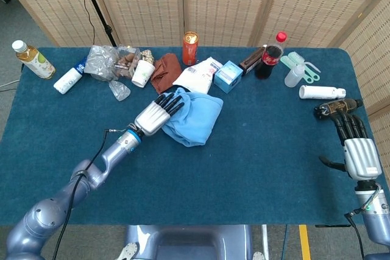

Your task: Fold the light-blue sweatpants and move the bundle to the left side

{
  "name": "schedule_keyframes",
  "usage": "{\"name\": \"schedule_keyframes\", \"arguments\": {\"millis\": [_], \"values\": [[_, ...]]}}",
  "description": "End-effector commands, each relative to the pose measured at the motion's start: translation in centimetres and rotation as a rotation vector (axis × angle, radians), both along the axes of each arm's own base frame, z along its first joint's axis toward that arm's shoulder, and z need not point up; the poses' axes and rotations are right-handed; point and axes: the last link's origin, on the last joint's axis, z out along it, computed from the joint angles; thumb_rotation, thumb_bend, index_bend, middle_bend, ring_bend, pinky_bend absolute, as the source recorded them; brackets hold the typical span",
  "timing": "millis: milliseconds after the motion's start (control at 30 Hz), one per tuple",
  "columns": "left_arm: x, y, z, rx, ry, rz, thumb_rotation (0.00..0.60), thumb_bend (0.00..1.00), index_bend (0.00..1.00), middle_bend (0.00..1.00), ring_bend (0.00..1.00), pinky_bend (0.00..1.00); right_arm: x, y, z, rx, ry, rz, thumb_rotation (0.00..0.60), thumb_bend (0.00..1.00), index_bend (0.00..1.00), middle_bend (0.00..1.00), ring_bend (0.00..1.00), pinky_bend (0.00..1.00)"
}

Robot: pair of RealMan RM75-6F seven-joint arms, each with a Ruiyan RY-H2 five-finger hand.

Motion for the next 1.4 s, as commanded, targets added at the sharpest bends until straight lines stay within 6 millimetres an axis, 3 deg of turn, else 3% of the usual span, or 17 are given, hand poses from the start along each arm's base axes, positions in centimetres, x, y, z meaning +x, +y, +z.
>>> {"name": "schedule_keyframes", "arguments": {"millis": [33,200,400,667,967,1233,1400], "values": [[0.2,0.0,-0.1,0.011,-0.001,-0.010,0.600,0.74,0.12,0.10,0.24,0.37,0.0,0.0,0.0,0.002,0.001,0.001,0.600,0.00,0.00,0.00,0.00,0.00],[0.2,-0.2,0.3,0.041,-0.014,-0.053,0.600,0.78,0.48,0.41,0.48,0.52,0.1,0.1,-0.1,0.007,0.003,0.003,0.600,0.00,0.00,0.00,0.00,0.00],[-0.1,-0.5,1.4,0.072,-0.050,-0.111,0.600,0.74,0.77,0.67,0.67,0.62,0.2,0.1,-0.2,0.012,-0.004,0.004,0.600,0.00,0.00,0.00,0.00,0.00],[-0.9,-0.8,3.6,0.102,-0.102,-0.171,0.600,0.74,0.80,0.70,0.70,0.63,0.4,0.2,-0.2,0.013,-0.009,0.010,0.600,0.00,0.00,0.00,0.00,0.00],[-3.6,-1.1,8.7,0.193,-0.183,-0.200,0.600,0.74,0.81,0.72,0.72,0.64,0.8,0.6,-0.1,0.018,-0.023,0.029,0.600,0.00,0.00,0.00,0.00,0.00],[-8.7,-4.2,14.4,0.258,-0.290,-0.196,0.600,0.74,0.82,0.72,0.72,0.64,1.4,1.0,-0.3,0.028,-0.029,0.056,0.600,0.00,0.00,0.00,0.00,0.00],[-14.0,-7.7,18.4,0.303,-0.297,-0.135,0.600,0.74,0.82,0.73,0.72,0.64,2.0,1.4,-0.6,0.047,-0.031,0.080,0.600,0.00,0.00,0.00,0.00,0.00]]}}
